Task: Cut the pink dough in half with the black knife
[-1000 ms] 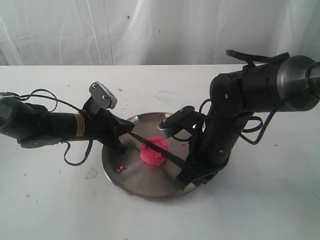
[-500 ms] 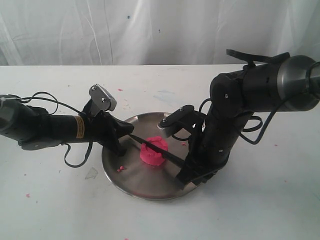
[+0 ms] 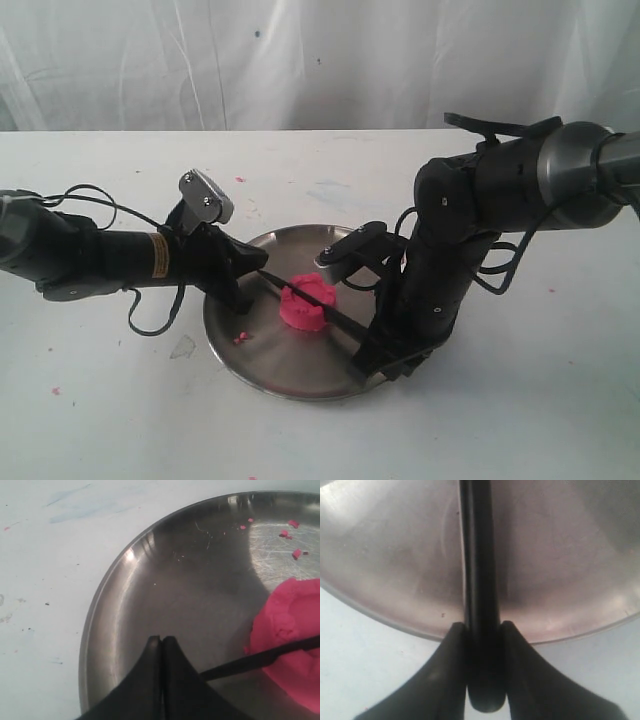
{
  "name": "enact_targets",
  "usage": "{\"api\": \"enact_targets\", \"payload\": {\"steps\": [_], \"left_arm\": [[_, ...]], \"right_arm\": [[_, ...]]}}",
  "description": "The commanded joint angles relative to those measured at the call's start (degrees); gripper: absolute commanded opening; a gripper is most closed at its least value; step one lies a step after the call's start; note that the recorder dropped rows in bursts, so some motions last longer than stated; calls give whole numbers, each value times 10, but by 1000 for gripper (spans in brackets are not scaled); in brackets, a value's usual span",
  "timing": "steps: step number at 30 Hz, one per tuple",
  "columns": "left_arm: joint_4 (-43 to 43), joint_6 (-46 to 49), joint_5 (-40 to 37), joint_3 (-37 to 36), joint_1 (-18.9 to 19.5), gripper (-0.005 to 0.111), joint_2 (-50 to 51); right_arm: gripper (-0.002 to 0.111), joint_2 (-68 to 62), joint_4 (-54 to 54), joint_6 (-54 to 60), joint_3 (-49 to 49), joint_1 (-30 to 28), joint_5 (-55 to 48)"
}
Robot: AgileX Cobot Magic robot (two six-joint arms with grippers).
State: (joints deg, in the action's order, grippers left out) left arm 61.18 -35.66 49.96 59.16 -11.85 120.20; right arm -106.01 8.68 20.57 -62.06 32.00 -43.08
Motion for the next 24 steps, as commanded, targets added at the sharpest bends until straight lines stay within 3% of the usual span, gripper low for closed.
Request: {"api": "enact_targets", "payload": {"steps": [1, 24], "left_arm": [[27, -4, -14, -4, -2, 0, 6], [22, 1, 31, -4, -2, 0, 5]], "right_arm": [[0, -4, 12, -2, -1, -1, 25], [0, -4, 16, -2, -1, -1, 25]]}}
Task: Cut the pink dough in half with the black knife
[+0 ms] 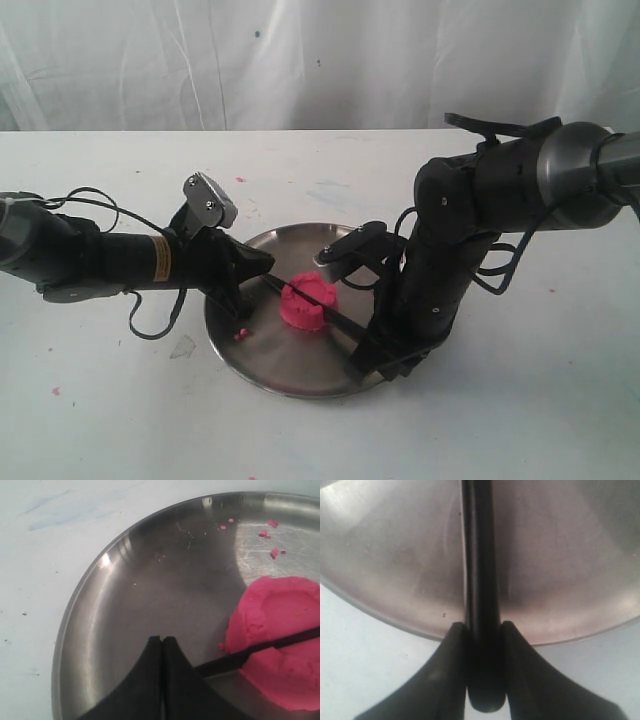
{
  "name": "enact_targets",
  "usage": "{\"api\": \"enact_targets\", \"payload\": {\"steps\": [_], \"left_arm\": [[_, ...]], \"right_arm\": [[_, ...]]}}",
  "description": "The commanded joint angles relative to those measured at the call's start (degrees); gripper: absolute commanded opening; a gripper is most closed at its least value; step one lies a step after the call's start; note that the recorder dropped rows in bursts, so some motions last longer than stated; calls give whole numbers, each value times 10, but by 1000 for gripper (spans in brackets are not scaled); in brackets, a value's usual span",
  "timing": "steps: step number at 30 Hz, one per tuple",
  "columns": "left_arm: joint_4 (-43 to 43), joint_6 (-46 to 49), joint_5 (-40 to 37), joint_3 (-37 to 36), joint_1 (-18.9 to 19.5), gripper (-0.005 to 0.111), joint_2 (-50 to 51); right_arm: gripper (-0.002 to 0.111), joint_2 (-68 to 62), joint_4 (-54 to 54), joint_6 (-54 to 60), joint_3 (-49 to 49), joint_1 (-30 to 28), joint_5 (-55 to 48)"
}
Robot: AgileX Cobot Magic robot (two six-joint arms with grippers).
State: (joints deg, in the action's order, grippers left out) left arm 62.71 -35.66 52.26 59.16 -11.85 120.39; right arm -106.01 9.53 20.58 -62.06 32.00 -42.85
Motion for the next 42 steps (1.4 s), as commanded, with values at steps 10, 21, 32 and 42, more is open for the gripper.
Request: {"api": "enact_targets", "payload": {"steps": [10, 21, 32, 42], "left_arm": [[7, 1, 8, -4, -2, 0, 3], [7, 1, 6, -4, -2, 0, 3], [7, 1, 6, -4, -2, 0, 3], [12, 1, -35, -4, -2, 0, 3]], "right_arm": [[0, -4, 7, -2, -1, -1, 22], [0, -4, 10, -2, -1, -1, 22], [0, -4, 11, -2, -1, -1, 22], [0, -4, 14, -2, -1, -1, 34]]}}
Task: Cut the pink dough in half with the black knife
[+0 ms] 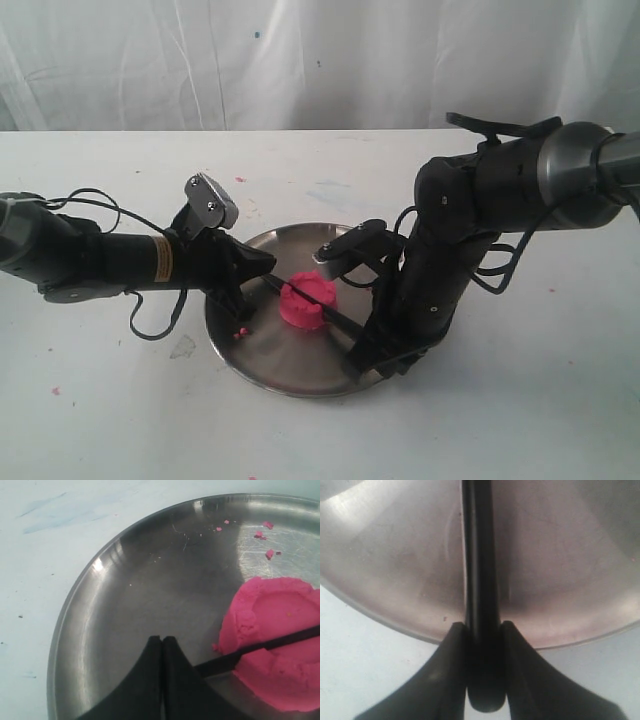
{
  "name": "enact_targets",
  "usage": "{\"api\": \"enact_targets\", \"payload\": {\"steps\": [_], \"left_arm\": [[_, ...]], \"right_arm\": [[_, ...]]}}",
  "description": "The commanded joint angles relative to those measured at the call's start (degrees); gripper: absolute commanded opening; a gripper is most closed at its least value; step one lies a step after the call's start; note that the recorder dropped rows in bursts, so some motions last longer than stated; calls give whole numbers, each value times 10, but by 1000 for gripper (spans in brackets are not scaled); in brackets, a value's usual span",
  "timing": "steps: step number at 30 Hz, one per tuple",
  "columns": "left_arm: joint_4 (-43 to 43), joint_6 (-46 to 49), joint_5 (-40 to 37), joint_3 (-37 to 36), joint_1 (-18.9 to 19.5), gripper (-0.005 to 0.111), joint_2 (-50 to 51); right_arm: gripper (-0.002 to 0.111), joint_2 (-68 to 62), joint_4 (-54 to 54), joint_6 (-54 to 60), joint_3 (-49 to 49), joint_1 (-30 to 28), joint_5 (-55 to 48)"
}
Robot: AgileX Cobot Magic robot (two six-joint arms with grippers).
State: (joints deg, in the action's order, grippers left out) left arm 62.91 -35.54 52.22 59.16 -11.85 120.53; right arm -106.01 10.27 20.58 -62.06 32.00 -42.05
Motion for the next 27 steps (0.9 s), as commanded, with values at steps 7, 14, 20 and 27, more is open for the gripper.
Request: {"api": "enact_targets", "payload": {"steps": [7, 14, 20, 27], "left_arm": [[10, -4, -40, -4, -2, 0, 1], [12, -5, -43, -4, -2, 0, 1], [12, -5, -43, -4, -2, 0, 1], [12, -5, -43, -4, -2, 0, 1]], "right_arm": [[0, -4, 3, -2, -1, -1, 35], [0, -4, 3, 1, -1, -1, 39], [0, -4, 4, 1, -1, -1, 41], [0, -4, 5, 1, -1, -1, 48]]}}
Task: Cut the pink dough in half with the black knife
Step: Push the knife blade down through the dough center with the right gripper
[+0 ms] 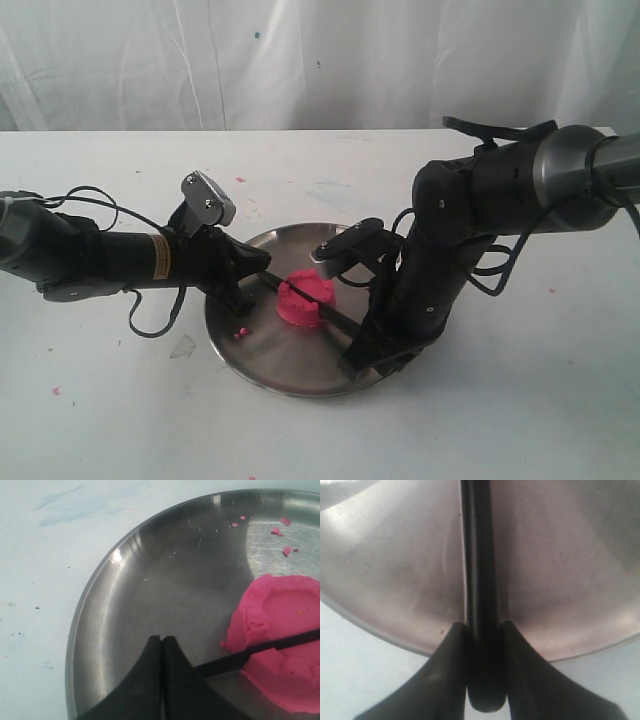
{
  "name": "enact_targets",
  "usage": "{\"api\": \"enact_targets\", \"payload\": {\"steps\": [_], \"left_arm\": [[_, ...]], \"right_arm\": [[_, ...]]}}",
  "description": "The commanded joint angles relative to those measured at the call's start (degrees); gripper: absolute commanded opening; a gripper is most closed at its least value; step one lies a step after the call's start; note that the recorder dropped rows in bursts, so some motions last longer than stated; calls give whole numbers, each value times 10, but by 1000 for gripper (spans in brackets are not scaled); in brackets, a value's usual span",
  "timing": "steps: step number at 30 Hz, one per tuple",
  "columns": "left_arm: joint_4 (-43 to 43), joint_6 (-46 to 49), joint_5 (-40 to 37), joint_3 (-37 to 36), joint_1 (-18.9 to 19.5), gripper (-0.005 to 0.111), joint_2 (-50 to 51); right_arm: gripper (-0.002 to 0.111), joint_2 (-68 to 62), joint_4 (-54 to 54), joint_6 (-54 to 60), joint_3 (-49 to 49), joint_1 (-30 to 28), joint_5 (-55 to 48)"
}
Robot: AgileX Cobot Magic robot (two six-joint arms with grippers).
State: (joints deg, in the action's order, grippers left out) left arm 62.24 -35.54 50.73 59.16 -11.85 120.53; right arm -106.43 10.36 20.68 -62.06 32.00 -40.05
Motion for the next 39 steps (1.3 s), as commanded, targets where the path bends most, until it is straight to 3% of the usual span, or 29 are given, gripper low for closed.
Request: {"api": "enact_targets", "payload": {"steps": [1, 6, 11, 15, 35, 39], "left_arm": [[19, -5, -28, -4, -2, 0, 1], [19, -5, -25, -4, -2, 0, 1], [19, -5, -25, -4, -2, 0, 1], [19, -5, -25, -4, -2, 0, 1], [19, -5, -24, -4, -2, 0, 1], [19, -5, -24, -4, -2, 0, 1]], "right_arm": [[0, 0, 4, 0, -1, -1, 28], [2, 0, 3, 0, -1, -1, 28], [18, 0, 3, 1, -1, -1, 31], [25, 0, 3, 1, -1, -1, 34], [24, 0, 3, -4, -1, -1, 37], [10, 0, 3, -6, -1, -1, 39]]}}
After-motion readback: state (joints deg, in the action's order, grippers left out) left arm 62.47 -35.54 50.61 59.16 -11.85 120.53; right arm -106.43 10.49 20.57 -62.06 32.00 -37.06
